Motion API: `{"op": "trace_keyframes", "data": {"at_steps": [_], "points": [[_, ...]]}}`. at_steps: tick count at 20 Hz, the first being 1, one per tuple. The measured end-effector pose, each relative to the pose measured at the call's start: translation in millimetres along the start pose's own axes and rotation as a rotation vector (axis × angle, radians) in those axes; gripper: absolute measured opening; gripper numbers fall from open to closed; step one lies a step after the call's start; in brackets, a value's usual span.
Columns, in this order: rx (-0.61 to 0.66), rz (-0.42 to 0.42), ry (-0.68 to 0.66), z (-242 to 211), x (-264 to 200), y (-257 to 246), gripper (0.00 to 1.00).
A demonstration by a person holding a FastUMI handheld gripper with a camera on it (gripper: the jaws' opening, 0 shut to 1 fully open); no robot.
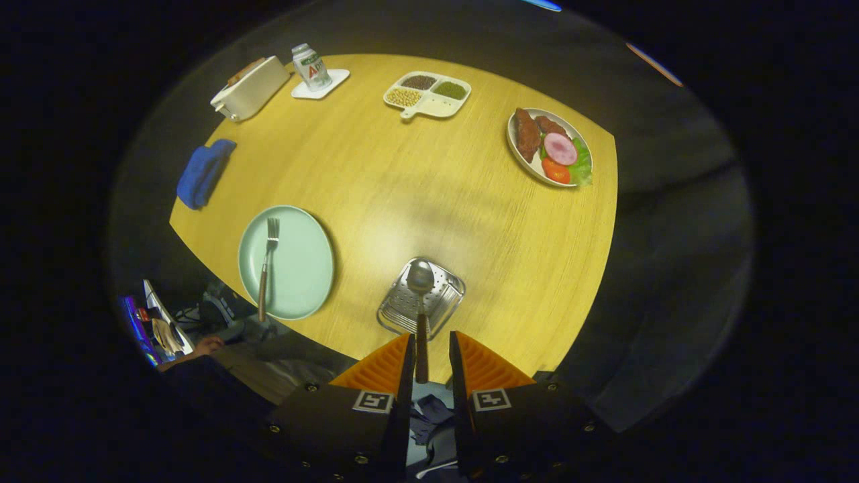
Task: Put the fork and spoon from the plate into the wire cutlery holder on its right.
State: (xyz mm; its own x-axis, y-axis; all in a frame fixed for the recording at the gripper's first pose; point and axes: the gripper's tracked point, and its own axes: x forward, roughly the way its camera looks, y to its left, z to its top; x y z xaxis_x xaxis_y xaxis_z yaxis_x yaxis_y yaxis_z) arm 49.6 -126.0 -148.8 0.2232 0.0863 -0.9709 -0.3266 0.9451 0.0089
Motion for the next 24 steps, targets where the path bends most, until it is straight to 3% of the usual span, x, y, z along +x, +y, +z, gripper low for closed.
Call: {"op": "trace_keyframes", "data": {"at_steps": [3, 9, 16, 24], "points": [[0.025, 0.080, -0.074, -3, -13, 41, 0.29], [-0.016, 0.141, -0.092, -22, -9, 111, 0.29], [-0.082, 0.215, -0.031, -38, 17, 182, 0.29], [-0.087, 0.256, 0.007, -40, 47, 229, 0.29]]}}
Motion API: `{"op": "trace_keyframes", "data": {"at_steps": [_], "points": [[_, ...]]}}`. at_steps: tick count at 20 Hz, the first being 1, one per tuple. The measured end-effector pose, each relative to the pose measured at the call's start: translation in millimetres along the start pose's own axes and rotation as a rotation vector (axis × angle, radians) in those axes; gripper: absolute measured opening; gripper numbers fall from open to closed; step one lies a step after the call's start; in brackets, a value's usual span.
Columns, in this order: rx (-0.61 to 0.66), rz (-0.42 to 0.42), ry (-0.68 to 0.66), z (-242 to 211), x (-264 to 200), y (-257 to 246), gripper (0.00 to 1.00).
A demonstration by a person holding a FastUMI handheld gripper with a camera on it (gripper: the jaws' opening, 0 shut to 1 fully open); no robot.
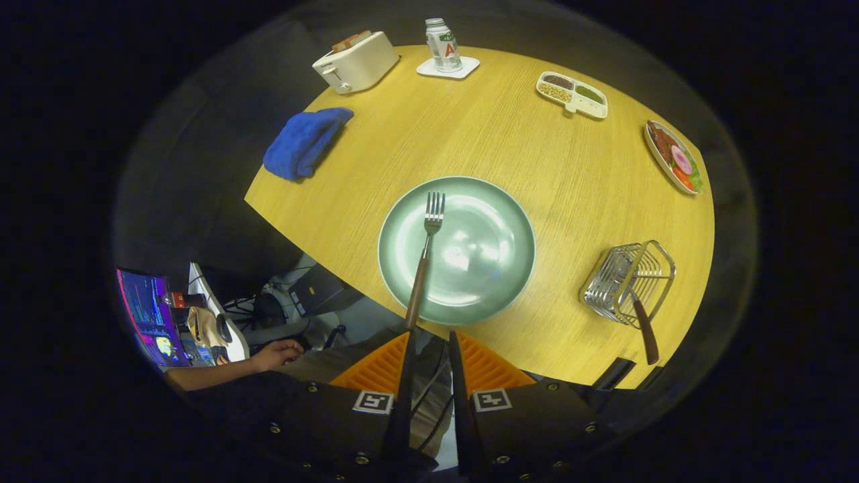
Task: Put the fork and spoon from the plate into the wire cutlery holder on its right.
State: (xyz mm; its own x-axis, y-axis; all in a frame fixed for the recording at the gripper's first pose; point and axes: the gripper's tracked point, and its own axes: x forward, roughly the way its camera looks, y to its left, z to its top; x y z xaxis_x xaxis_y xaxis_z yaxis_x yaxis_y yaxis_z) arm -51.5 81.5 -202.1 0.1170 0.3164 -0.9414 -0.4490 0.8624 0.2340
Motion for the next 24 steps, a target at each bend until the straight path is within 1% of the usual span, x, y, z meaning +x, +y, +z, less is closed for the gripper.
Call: {"op": "trace_keyframes", "data": {"at_steps": [5, 8, 11, 15, 17, 20, 24], "points": [[0.025, -0.003, 0.023, 9, 38, 17, 0.29], [0.051, -0.010, 0.036, 14, 61, 19, 0.34], [0.080, -0.012, 0.052, 18, 86, 19, 0.34], [0.071, -0.053, 0.092, 16, 110, 10, 0.34], [0.068, -0.082, 0.116, 11, 117, 2, 0.34], [0.023, -0.134, 0.126, 10, 122, -9, 0.34], [0.012, -0.132, 0.147, 5, 132, -18, 0.34]]}}
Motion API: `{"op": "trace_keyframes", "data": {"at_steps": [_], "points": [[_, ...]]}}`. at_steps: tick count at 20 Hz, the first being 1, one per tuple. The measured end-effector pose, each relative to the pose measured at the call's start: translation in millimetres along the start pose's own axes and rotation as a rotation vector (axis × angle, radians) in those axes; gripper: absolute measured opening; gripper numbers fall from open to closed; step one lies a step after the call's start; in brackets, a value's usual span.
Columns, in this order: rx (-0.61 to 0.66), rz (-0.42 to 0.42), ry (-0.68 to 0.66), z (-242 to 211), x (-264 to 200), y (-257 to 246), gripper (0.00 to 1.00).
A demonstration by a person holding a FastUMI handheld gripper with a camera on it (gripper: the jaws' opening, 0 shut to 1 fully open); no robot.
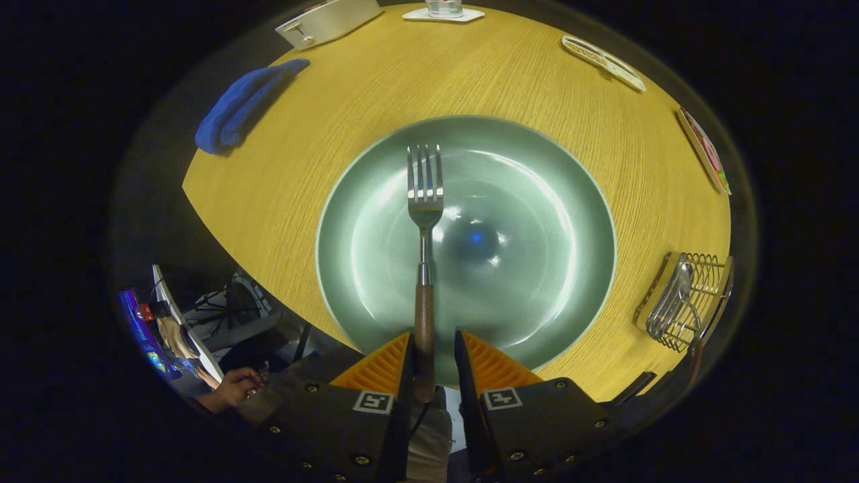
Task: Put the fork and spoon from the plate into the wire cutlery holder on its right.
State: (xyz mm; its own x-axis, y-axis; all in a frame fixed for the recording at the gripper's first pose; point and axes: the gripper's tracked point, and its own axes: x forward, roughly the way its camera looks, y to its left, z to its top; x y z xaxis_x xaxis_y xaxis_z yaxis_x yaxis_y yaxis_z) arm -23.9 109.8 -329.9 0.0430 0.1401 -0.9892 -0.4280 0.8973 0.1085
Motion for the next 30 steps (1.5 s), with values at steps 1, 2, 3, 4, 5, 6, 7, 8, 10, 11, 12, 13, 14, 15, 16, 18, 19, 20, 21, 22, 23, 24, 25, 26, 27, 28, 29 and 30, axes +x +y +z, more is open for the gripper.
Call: {"op": "trace_keyframes", "data": {"at_steps": [1, 2, 3, 4, 5, 6, 7, 8, 10, 11, 12, 13, 14, 15, 16, 18, 19, 20, 21, 22, 23, 24, 25, 26, 27, 28, 29, 30], "points": [[-0.012, -0.008, 0.002, 1, -4, -1, 0.24], [-0.044, -0.040, 0.022, -8, -1, -7, 0.14], [-0.084, -0.056, 0.020, -11, 1, -12, 0.16], [-0.106, -0.092, 0.003, -8, -7, -18, 0.11], [-0.156, -0.118, 0.018, -9, -12, -24, 0.06], [-0.173, -0.116, 0.011, -10, -16, -24, 0.06], [-0.174, -0.095, 0.004, -10, -23, -22, 0.06], [-0.171, -0.064, 0.002, -11, -29, -21, 0.06], [-0.165, -0.015, -0.005, -12, -48, -23, 0.06], [-0.164, -0.008, -0.017, -10, -57, -29, 0.06], [-0.166, -0.004, -0.017, -11, -69, -36, 0.06], [-0.158, 0.006, -0.017, -11, -78, -41, 0.06], [-0.145, 0.019, -0.023, -12, -87, -49, 0.06], [-0.130, 0.025, -0.030, -12, -96, -56, 0.06], [-0.116, 0.029, -0.037, -15, -104, -64, 0.06], [-0.114, 0.029, -0.011, -25, -127, -79, 0.02], [-0.112, 0.028, -0.008, -29, -137, -87, 0.03], [-0.112, 0.019, 0.006, -37, -148, -97, 0.02], [-0.118, 0.008, 0.020, -45, -159, -107, 0.02], [-0.128, -0.006, 0.043, -54, -169, -118, 0.02], [-0.135, -0.023, 0.063, -63, -181, -130, 0.02], [-0.140, -0.038, 0.084, -71, -192, -142, 0.02], [-0.142, -0.052, 0.113, -81, -202, -158, 0.02], [-0.136, -0.073, 0.138, -87, -211, -172, 0.02], [-0.131, -0.096, 0.160, -93, -219, -189, 0.02], [-0.123, -0.122, 0.181, -97, -224, -204, 0.02], [-0.113, -0.154, 0.200, -100, -227, -218, 0.02], [-0.103, -0.175, 0.212, -102, -229, -229, 0.02]]}}
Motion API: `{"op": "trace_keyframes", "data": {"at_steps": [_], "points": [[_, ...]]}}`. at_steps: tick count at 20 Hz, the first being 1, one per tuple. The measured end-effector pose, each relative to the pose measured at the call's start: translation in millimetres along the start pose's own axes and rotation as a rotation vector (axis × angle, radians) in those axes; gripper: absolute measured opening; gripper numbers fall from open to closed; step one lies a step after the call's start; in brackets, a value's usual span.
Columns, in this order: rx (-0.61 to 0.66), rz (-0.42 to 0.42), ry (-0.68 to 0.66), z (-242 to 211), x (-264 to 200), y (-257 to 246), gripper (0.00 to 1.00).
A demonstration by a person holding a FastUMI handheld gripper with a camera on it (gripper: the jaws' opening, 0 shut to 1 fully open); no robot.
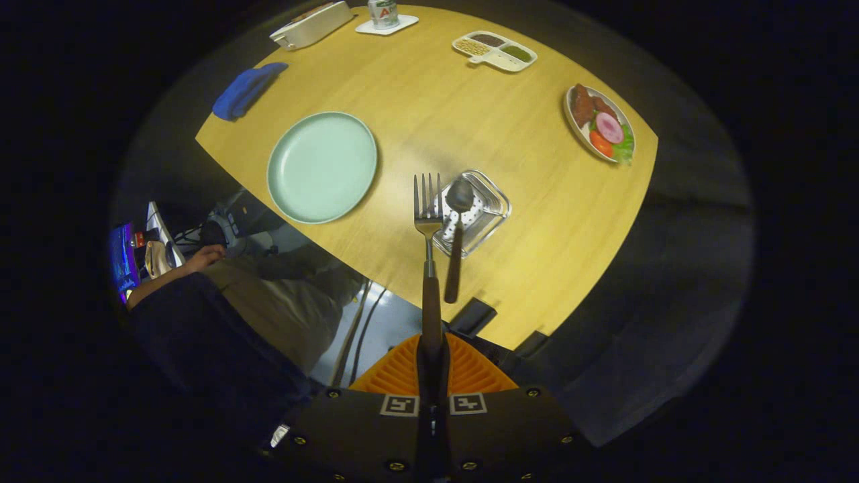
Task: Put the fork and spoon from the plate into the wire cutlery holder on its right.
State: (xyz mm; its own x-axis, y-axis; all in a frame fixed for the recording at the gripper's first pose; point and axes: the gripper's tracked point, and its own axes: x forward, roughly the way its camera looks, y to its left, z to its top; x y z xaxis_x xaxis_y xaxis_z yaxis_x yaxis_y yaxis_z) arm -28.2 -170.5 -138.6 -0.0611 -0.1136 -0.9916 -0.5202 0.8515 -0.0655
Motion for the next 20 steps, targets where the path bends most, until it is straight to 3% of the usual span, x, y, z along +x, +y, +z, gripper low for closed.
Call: {"op": "trace_keyframes", "data": {"at_steps": [7, 15, 20], "points": [[-0.029, -0.020, 0.130, -1, 21, -24, 0.02], [-0.021, 0.035, 0.271, 32, 53, -34, 0.02], [-0.014, 0.039, 0.284, 55, 63, -37, 0.04]]}}
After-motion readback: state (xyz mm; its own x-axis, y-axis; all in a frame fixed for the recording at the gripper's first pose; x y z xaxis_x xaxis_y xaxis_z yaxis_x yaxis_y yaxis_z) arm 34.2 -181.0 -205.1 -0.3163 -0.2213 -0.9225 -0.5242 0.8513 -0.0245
